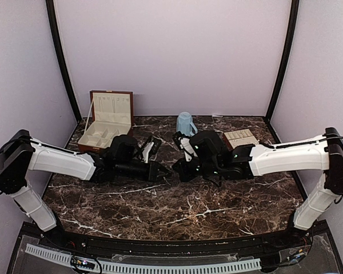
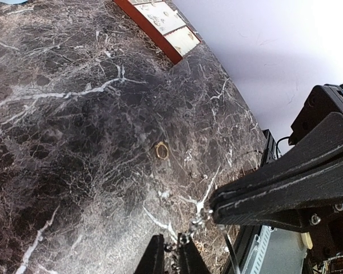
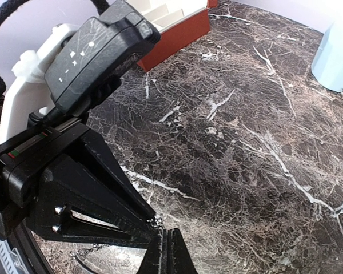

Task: Organize the mixed jewelry
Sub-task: Pass from the right arm to the left

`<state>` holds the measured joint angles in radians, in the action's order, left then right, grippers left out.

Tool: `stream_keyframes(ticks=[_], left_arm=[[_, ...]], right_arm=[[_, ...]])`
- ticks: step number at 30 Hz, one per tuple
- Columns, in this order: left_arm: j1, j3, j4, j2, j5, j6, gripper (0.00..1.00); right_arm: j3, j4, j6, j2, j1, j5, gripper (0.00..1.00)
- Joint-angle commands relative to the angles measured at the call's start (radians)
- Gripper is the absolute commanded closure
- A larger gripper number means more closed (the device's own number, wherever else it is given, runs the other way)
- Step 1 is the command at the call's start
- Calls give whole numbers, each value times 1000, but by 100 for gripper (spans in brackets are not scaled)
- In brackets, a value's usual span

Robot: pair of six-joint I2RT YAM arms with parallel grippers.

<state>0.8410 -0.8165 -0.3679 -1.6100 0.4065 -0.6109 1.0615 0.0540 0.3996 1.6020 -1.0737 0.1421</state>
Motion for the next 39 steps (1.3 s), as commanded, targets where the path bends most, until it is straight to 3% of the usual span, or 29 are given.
stream_keyframes(ticks=[1, 14, 23, 39], left_arm=[[4, -15, -14, 14, -18, 10, 89], [4, -14, 13, 37, -86, 20, 91], [6, 1, 37, 55, -152, 12, 94], [5, 11, 170, 127, -274, 31, 94]], right_arm=[[33, -7, 7, 14, -10, 46, 100], [34, 7, 39, 54, -10, 95, 100], [16, -10, 52, 36, -10, 136, 73], [-101, -50, 92, -113, 1, 266, 66]])
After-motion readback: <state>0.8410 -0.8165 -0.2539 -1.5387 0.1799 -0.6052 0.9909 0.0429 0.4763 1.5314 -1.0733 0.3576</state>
